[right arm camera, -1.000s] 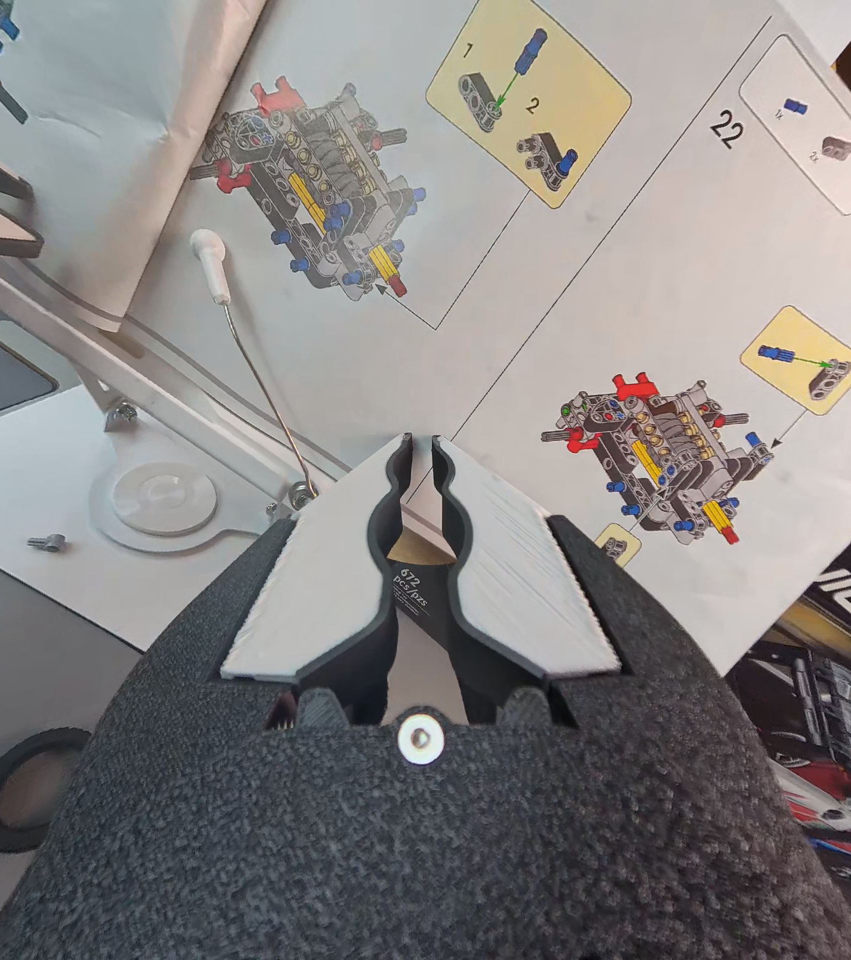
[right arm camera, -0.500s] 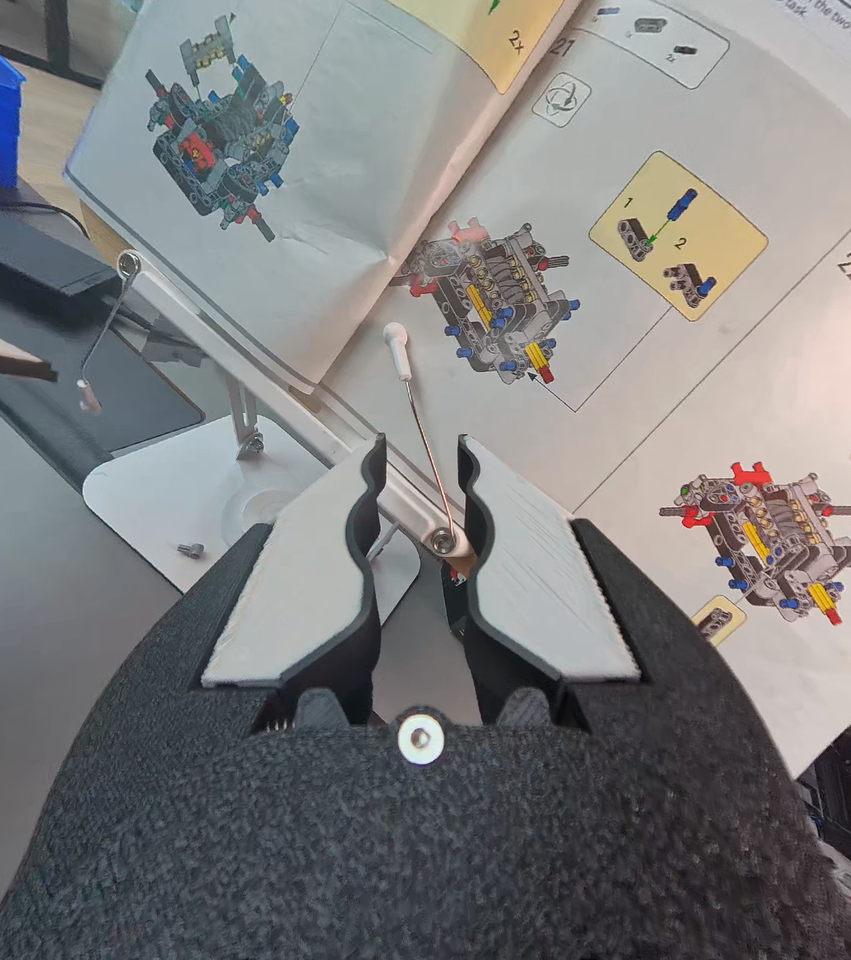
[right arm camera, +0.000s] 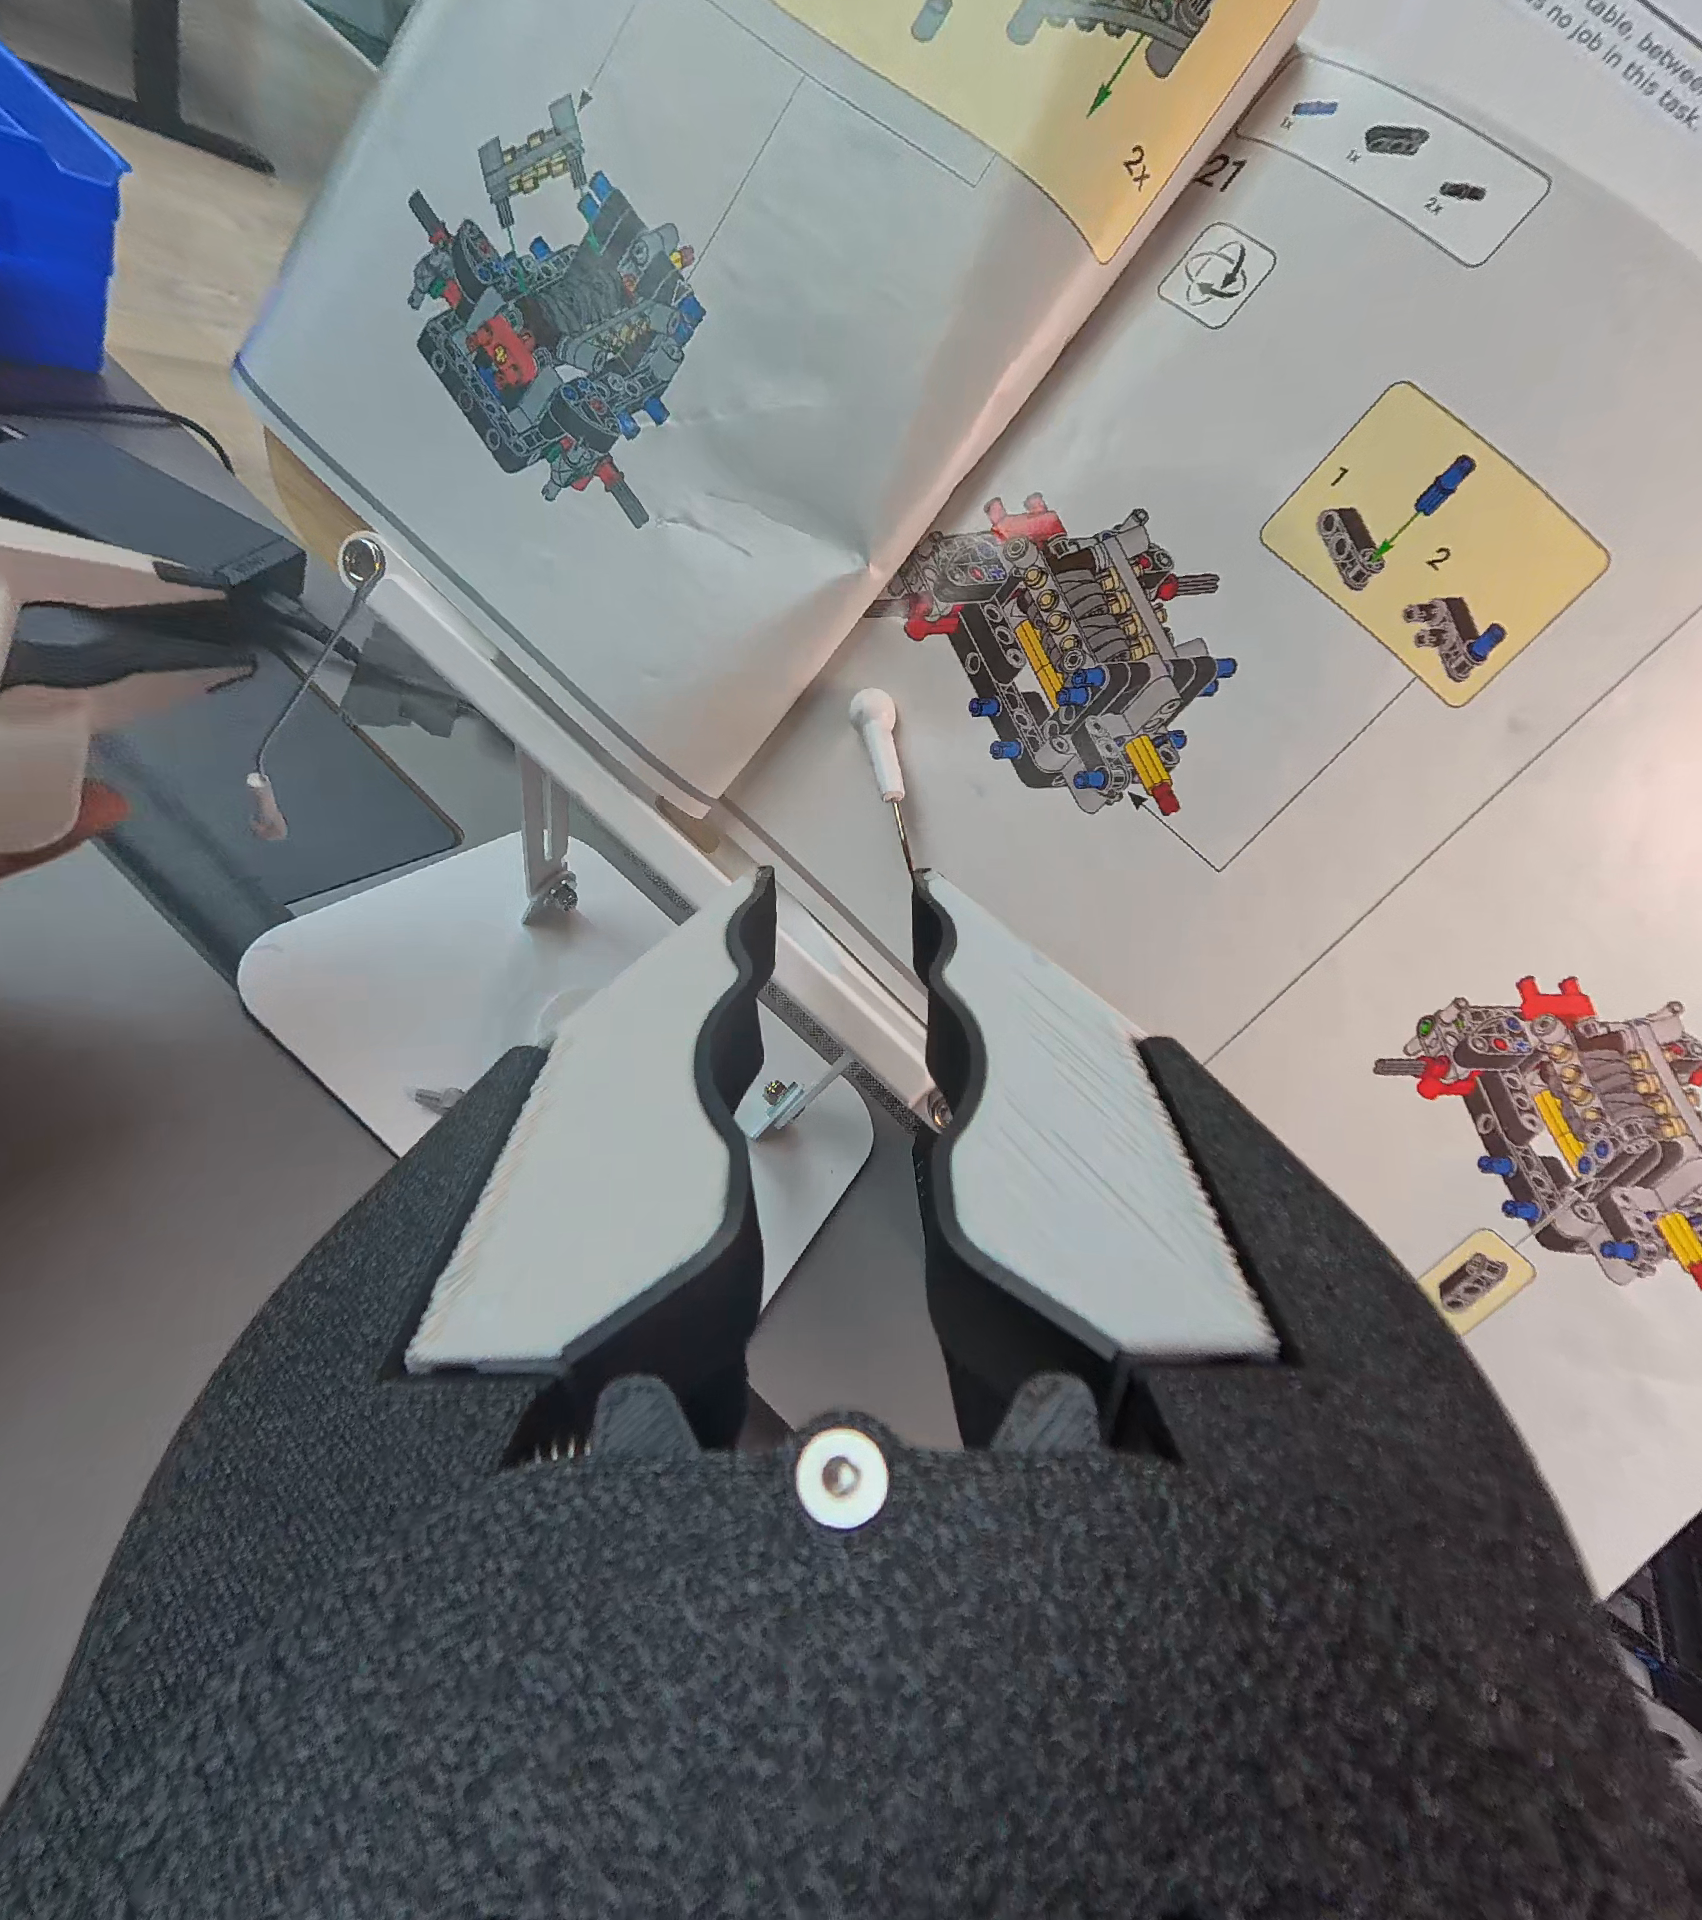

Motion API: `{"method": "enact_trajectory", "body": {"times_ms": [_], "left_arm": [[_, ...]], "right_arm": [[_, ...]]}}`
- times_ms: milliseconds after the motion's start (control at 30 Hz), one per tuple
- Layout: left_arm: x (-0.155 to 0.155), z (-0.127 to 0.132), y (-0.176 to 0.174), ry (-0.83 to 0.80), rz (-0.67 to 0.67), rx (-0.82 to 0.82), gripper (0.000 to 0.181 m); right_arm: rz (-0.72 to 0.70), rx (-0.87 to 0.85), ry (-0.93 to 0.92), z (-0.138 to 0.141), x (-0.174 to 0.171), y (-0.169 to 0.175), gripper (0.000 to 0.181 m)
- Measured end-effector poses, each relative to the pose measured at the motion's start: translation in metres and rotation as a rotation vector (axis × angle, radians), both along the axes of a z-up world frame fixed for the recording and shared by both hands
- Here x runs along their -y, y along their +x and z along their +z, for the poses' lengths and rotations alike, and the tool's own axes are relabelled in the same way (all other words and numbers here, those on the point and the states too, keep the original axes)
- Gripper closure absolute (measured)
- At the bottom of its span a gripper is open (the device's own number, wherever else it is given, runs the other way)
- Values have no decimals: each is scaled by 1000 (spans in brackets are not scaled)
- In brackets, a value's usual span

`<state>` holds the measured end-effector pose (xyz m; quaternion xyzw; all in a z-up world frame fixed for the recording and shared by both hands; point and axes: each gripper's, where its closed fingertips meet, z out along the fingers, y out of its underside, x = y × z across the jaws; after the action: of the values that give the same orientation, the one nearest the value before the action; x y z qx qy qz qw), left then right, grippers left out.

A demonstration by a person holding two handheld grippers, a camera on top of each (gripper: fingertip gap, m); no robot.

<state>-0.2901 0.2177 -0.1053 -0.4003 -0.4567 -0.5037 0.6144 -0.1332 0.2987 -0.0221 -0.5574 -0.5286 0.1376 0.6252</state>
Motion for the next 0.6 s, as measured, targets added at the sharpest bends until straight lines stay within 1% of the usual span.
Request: {"method": "enact_trajectory", "body": {"times_ms": [33,100,167,200,267,300,367,400,433,467,500,567,600], "left_arm": [[-1,6,-4,6,-2,-18,165],[-4,14,-6,-12,-18,-53,174],[2,23,-4,-15,-3,-74,172],[6,27,2,-21,-5,-101,169],[10,27,27,-43,-62,-141,166],[9,25,43,-47,-115,-131,162],[4,16,70,-61,-212,-93,144],[1,11,79,-65,-239,-66,135],[-4,8,83,-60,-254,-26,122],[-8,5,82,-44,-250,24,112],[-12,4,75,-20,-226,71,105],[-15,-3,50,-4,-132,132,107],[-14,-6,37,2,-86,147,113]], "right_arm": [[-2,-3,-3,-1,-1,1,156],[-9,-13,0,-1,-3,2,157],[-10,-33,0,2,-2,0,158],[0,-45,-7,3,1,-2,158],[16,-59,-9,3,6,-6,158],[21,-59,-10,2,8,-9,159],[29,-55,-23,-2,12,-15,159],[31,-59,-32,-3,14,-17,159],[35,-63,-42,-3,16,-20,159],[38,-66,-51,-3,19,-21,159],[40,-70,-56,-3,22,-22,159],[44,-77,-56,0,26,-19,159],[43,-77,-52,1,26,-15,159]]}}
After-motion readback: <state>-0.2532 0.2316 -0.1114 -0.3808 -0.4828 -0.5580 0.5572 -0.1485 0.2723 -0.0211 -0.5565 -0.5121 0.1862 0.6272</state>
